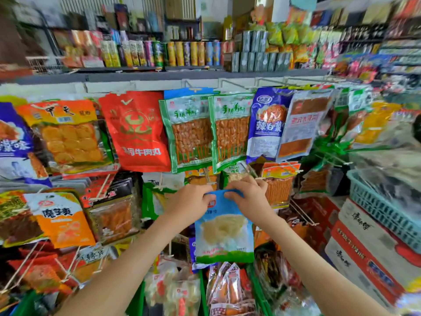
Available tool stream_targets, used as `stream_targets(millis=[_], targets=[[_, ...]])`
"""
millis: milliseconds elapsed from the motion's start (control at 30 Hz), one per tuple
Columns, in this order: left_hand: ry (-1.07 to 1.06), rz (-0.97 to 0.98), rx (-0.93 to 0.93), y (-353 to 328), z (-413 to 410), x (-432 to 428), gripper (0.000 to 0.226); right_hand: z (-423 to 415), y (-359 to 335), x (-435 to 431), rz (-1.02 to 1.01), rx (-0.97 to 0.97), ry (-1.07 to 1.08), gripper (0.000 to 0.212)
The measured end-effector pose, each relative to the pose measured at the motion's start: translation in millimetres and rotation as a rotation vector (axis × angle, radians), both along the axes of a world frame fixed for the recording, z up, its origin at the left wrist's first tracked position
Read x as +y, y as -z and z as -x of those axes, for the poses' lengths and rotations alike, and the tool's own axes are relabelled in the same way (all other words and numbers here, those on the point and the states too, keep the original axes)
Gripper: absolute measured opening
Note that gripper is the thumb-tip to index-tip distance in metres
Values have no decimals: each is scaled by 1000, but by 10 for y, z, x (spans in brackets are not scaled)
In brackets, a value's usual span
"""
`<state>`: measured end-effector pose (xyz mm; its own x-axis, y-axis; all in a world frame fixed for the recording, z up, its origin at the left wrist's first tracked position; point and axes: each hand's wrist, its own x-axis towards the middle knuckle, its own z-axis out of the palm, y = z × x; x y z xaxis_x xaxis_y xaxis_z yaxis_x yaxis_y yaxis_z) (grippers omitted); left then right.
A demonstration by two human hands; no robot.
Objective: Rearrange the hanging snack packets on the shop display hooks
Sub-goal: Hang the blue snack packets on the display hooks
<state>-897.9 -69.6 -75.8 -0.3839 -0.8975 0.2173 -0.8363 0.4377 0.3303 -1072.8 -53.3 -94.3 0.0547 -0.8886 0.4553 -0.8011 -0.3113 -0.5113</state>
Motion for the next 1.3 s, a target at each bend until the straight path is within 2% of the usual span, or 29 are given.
stream_targets(millis=[233, 400, 567, 667, 767, 900, 933, 1033, 1100, 1133, 1200, 1300], targets=[[-26, 9, 122, -97, 791, -363, 17, 862, -138, -319, 6, -57, -22, 8], [-40, 43, 168, -143, 1308, -612, 30, 1442, -217, -590, 61, -47, 24, 7], [-104, 83, 462, -319, 1413, -730, 33, 1691, -392, -838, 94, -117, 85, 13], [-152, 94, 554, -445, 1367, -849, 31, 1711, -437, -986, 93, -110, 133, 10], [-145, 108, 557, -536, 1348, -947, 25, 1696, -533, -1056, 163, -82, 174, 8], [-5, 104, 584, -657, 1438, -970, 28, 1655, -688, -1085, 203, -84, 190, 8], [19, 171, 524, -682, 1471, -977, 30, 1634, -713, -1095, 215, -79, 178, 8], [54, 480, 177, -734, 1604, -1021, 32, 1550, -775, -1125, 266, -35, 132, 6], [70, 549, 21, -791, 1699, -1056, 31, 1503, -812, -1137, 313, -31, 101, 5], [67, 548, 3, -819, 1739, -1078, 32, 1496, -833, -1149, 328, -30, 96, 5], [41, 500, 112, -866, 1786, -1128, 38, 1521, -878, -1169, 325, -17, 98, 7], [-2, 379, 401, -939, 1792, -1206, 41, 1649, -958, -1209, 239, -53, 113, 6]])
